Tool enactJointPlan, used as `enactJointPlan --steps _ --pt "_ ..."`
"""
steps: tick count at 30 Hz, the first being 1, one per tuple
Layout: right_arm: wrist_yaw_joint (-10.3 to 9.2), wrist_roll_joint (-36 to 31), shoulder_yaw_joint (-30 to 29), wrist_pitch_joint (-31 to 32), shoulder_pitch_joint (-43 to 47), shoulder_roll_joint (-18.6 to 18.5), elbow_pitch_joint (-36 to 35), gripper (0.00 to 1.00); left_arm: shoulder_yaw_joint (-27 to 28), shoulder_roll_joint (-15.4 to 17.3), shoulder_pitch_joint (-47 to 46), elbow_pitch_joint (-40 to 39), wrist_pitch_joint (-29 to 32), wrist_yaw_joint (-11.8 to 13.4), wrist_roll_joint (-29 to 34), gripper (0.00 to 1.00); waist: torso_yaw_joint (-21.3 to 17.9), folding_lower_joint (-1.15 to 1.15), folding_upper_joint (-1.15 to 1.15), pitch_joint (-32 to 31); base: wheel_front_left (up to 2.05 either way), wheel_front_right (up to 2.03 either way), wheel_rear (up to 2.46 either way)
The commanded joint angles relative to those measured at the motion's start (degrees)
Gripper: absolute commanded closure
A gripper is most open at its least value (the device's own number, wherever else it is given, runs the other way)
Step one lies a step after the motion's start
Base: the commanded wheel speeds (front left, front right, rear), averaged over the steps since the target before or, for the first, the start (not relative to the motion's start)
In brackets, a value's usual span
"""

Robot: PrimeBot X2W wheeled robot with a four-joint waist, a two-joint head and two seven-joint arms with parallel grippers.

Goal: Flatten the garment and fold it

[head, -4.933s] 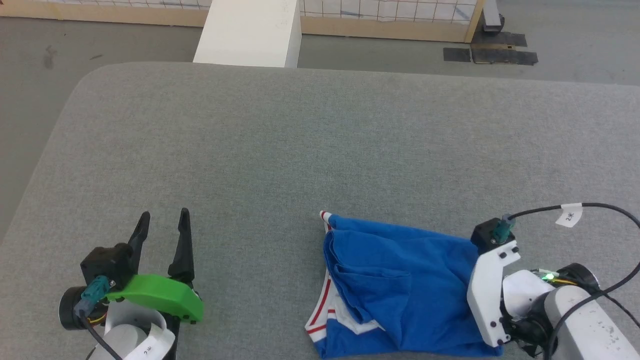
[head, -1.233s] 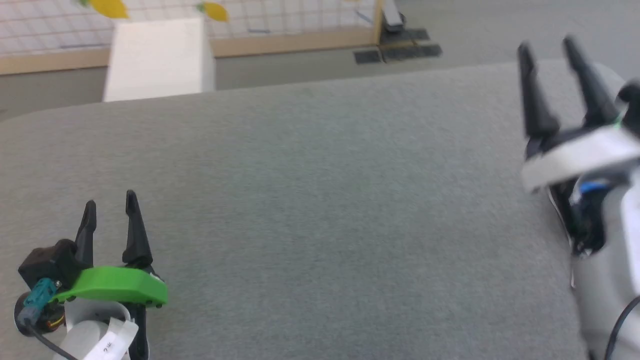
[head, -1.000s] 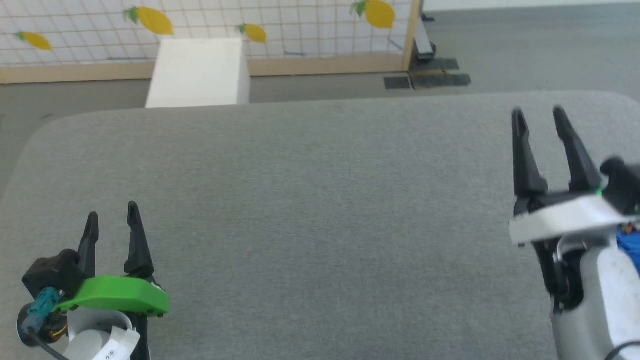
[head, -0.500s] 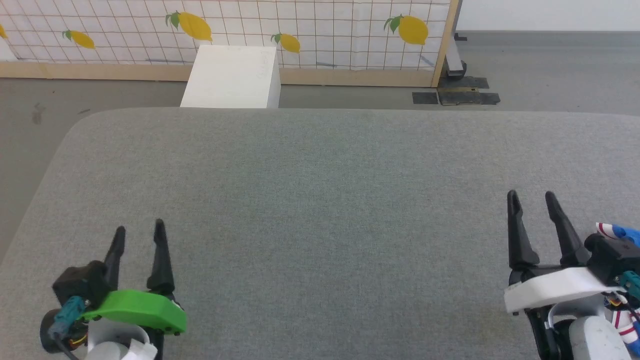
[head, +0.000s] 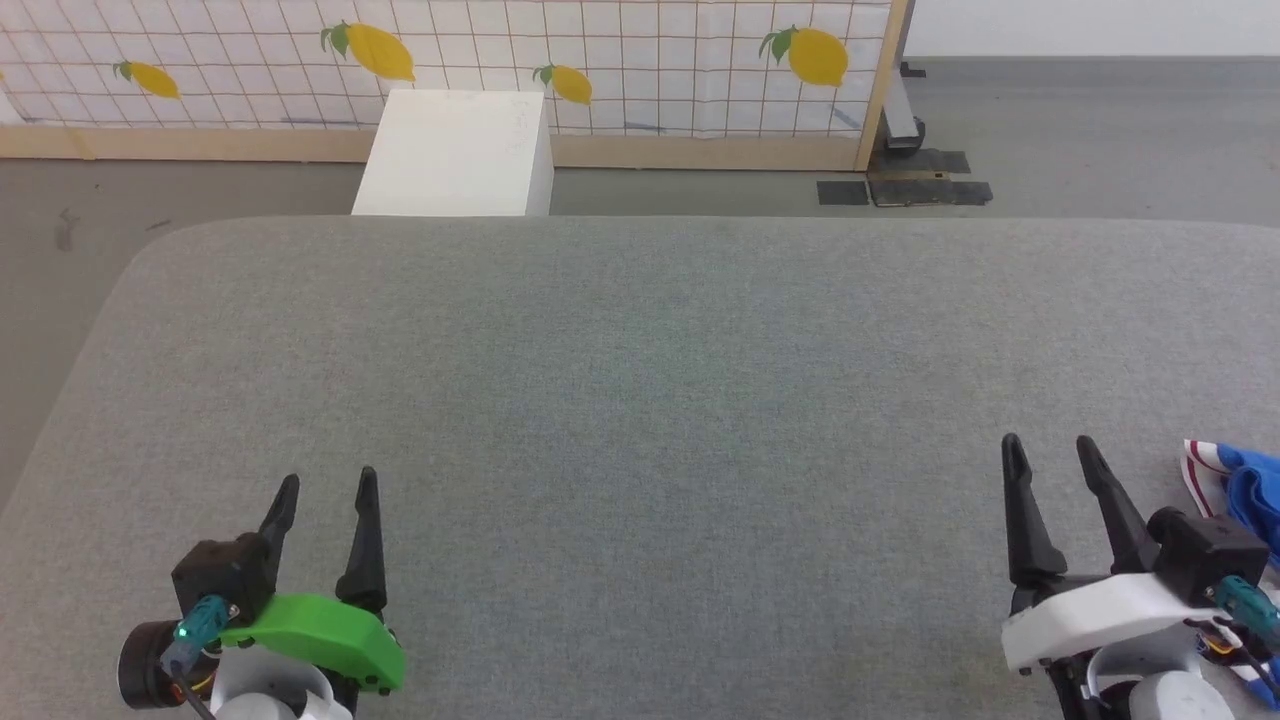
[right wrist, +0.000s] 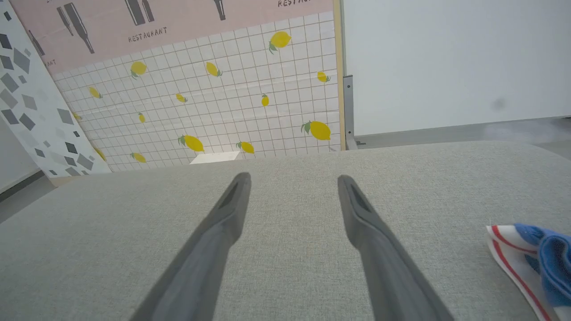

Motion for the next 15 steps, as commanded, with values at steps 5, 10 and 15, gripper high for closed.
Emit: enactJointPlan --steps 5,10,15 --pt "-0.09 -0.9 0.1 0.6 1.5 0.1 -0.5 0.0 -0.1 0.6 -1.0 0.0 -0.2 0.8 1.8 0.0 -0.3 0.01 0.0 -0.1 0.0 0.0 0.0" --pt "-0.09 -1.2 -0.1 1.2 1.6 0.1 -0.7 0.0 -0.2 0.4 -1.0 -0.2 -0.4 0.8 1.8 0.0 -0.5 0.01 0.0 -0.3 0.0 0.0 0.0" --pt "-0.09 -1.1 -0.1 1.6 1.7 0.1 -1.0 0.0 -0.1 0.1 -1.1 -0.2 -0.7 0.7 1.6 0.0 -0.5 0.01 0.0 -0.2 0.0 0.0 0.0"
